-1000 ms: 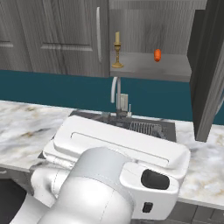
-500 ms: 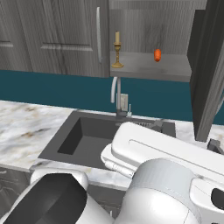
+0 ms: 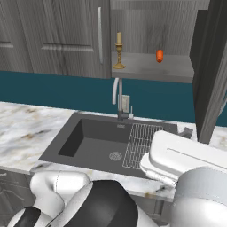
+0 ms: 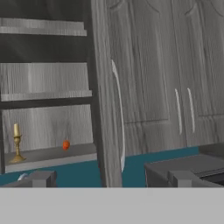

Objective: Pick the candle and candle from the dining table and place them in the open cabinet. Close the cabinet after placing the objects.

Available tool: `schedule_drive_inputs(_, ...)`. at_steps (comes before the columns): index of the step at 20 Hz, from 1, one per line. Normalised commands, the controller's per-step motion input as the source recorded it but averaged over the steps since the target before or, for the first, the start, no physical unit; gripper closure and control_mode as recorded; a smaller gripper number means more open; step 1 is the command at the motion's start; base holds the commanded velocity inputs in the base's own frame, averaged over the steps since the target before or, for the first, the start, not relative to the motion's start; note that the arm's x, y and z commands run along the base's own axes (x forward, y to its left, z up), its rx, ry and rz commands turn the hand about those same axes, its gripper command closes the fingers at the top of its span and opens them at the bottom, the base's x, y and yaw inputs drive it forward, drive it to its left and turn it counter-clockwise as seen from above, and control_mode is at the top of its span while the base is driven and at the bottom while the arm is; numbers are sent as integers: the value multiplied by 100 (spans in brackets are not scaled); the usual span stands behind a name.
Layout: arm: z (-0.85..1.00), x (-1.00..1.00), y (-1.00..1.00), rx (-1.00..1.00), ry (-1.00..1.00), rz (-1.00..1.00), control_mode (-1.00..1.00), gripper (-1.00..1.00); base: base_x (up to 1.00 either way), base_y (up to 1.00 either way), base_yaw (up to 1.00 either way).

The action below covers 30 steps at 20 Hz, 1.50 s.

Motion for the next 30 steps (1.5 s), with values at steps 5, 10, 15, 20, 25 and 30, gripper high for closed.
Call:
schedule_drive_inputs(5,0,0,-25,2,-1,47,-100,-100,0,0,0)
schedule_drive_inputs(10,0,0,-27,1,0,55,-100,-100,0,0,0)
schedule_drive_inputs(15,0,9,-28,0,0,50,-100,-100,0,0,0)
schedule_drive_inputs(20,0,30,-53,0,0,46,-100,-100,0,0,0)
schedule_drive_inputs(25,-11,32,-67,0,0,37,-100,-100,0,0,0)
schedule_drive_inputs(30,-5,11,-5,0,0,18,-100,-100,0,0,0)
